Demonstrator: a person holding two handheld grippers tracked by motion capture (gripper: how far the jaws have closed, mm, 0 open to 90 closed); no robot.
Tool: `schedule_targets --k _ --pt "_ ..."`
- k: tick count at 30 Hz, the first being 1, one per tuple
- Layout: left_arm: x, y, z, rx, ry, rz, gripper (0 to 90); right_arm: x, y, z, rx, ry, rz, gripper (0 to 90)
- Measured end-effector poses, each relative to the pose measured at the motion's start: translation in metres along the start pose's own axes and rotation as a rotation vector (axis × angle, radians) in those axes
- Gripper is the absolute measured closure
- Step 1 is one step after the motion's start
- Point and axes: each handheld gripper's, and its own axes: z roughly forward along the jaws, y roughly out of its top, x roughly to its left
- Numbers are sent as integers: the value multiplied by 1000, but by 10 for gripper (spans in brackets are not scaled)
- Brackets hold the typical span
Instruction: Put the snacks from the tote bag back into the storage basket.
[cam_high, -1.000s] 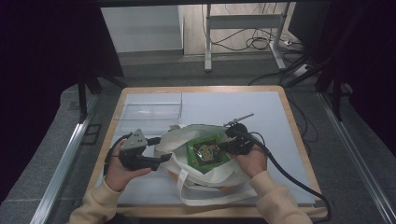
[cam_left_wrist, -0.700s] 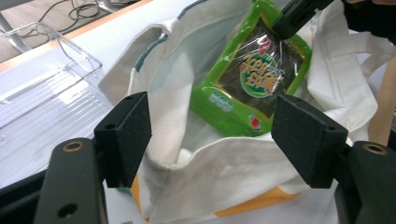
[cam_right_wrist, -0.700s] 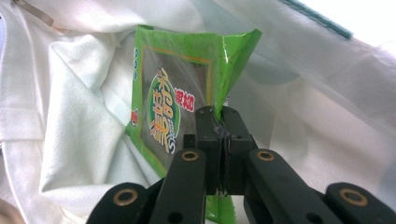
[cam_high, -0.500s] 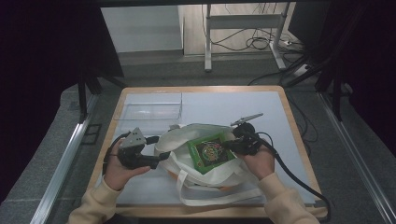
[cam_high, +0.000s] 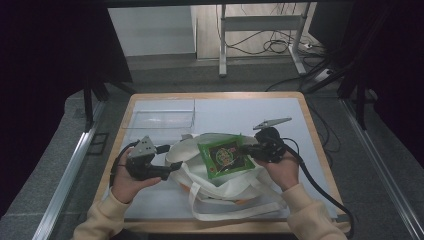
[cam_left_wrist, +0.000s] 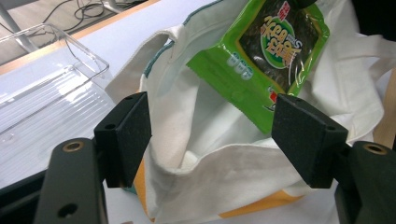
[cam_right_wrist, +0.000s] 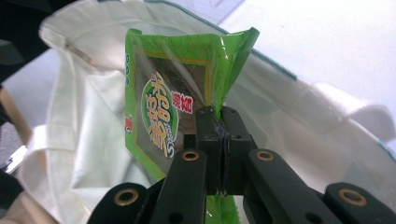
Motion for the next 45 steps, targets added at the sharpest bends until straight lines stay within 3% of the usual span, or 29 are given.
schedule_targets --k 19,28,38,45 --pt "-5 4 15 38 14 -5 293 0 5 -16 -89 65 -78 870" --pt "-11 5 17 43 30 -15 294 -4 1 -24 -149 110 -85 870" --pt "-13 8 15 25 29 -25 293 -5 2 -19 -176 142 -85 870" --pt "-15 16 18 -13 -15 -40 293 -4 5 -19 -191 142 -89 871"
